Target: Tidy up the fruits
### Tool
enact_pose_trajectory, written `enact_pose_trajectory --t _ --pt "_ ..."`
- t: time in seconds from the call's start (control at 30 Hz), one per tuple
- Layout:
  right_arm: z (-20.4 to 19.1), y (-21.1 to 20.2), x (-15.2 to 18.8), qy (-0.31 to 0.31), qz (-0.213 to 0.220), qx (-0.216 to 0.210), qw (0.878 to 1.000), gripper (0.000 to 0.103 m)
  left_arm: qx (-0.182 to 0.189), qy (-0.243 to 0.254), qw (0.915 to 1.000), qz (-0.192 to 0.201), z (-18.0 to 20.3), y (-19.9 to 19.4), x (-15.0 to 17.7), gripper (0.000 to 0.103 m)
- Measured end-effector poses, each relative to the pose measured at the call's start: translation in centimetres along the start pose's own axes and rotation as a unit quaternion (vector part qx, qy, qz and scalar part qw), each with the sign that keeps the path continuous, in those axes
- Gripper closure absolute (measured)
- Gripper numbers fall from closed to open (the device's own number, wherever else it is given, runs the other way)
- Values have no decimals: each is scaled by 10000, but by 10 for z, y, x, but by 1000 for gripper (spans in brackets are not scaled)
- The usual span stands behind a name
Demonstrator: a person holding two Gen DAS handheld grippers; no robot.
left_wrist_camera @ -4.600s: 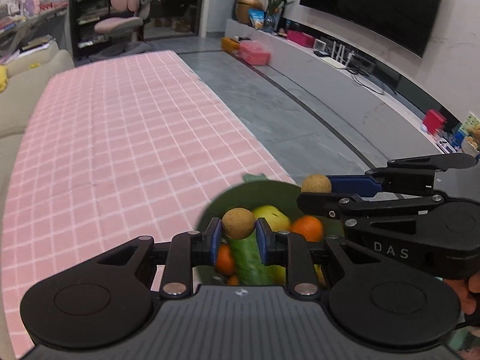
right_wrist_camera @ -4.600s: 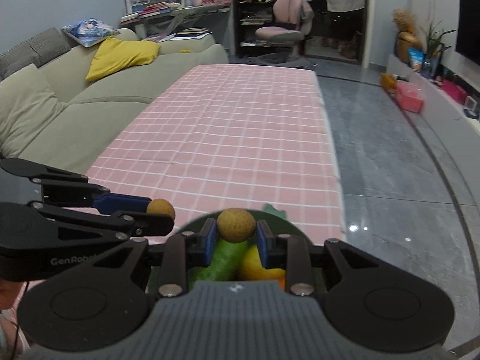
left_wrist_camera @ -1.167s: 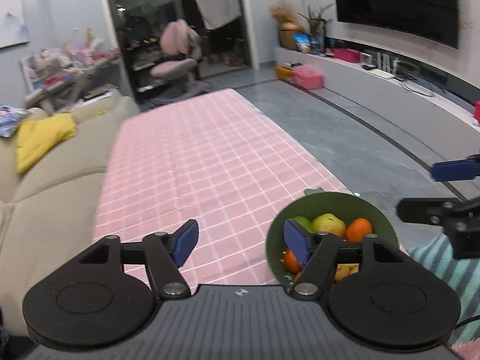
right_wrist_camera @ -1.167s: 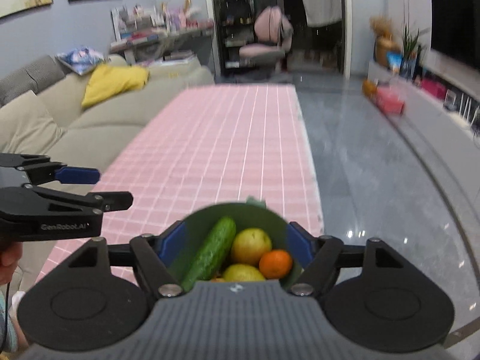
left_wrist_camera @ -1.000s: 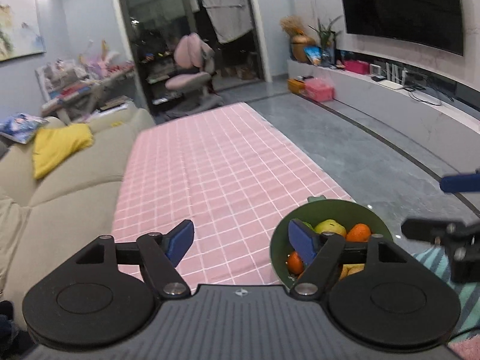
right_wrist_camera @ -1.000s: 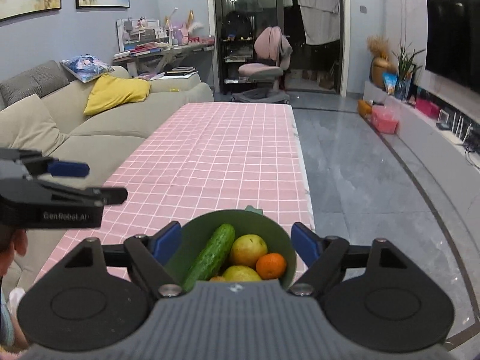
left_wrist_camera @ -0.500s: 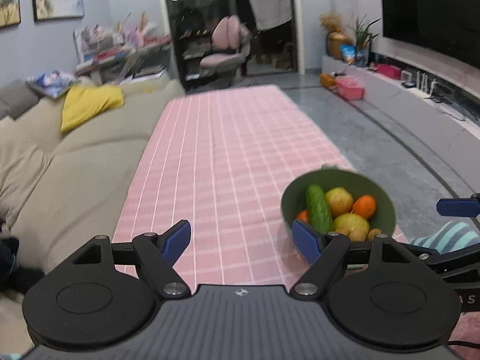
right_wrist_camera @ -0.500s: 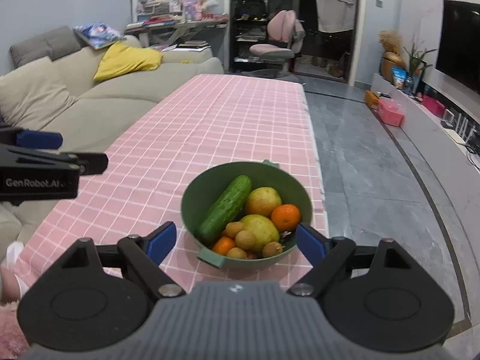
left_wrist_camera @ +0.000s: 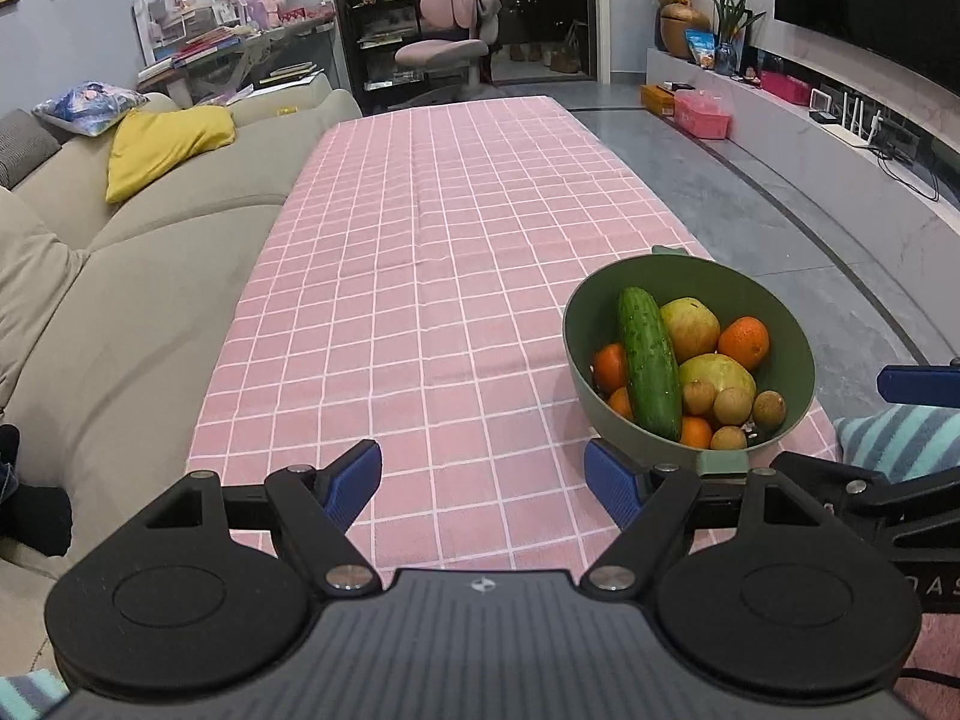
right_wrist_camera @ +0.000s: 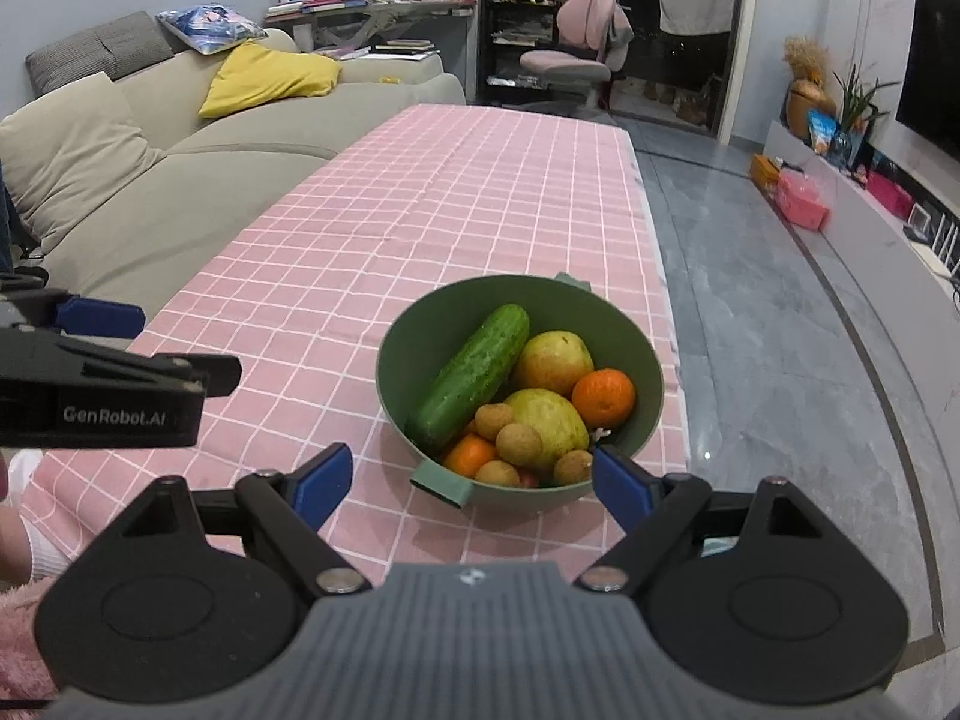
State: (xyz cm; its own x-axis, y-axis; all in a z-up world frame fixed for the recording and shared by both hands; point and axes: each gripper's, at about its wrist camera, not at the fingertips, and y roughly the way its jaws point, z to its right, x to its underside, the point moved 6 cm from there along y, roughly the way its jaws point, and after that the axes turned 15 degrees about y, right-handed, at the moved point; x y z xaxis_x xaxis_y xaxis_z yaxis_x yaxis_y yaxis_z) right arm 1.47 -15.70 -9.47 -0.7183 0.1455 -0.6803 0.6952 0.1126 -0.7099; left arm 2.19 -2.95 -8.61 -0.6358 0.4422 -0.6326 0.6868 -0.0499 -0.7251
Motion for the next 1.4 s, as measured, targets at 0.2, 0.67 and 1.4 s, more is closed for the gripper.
enact_pose_trajectory --t 0.2,0.67,1.4 --pt "0 2 1 -7 -38 2 10000 19 -2 -51 10000 -17 -2 -1 1 13" --pt "2 4 3 -2 -75 14 10000 19 13 -37 10000 -26 -2 -3 -1 13" --pt "1 5 4 -19 -127 27 9999 19 4 -64 10000 -56 -5 -2 -1 13"
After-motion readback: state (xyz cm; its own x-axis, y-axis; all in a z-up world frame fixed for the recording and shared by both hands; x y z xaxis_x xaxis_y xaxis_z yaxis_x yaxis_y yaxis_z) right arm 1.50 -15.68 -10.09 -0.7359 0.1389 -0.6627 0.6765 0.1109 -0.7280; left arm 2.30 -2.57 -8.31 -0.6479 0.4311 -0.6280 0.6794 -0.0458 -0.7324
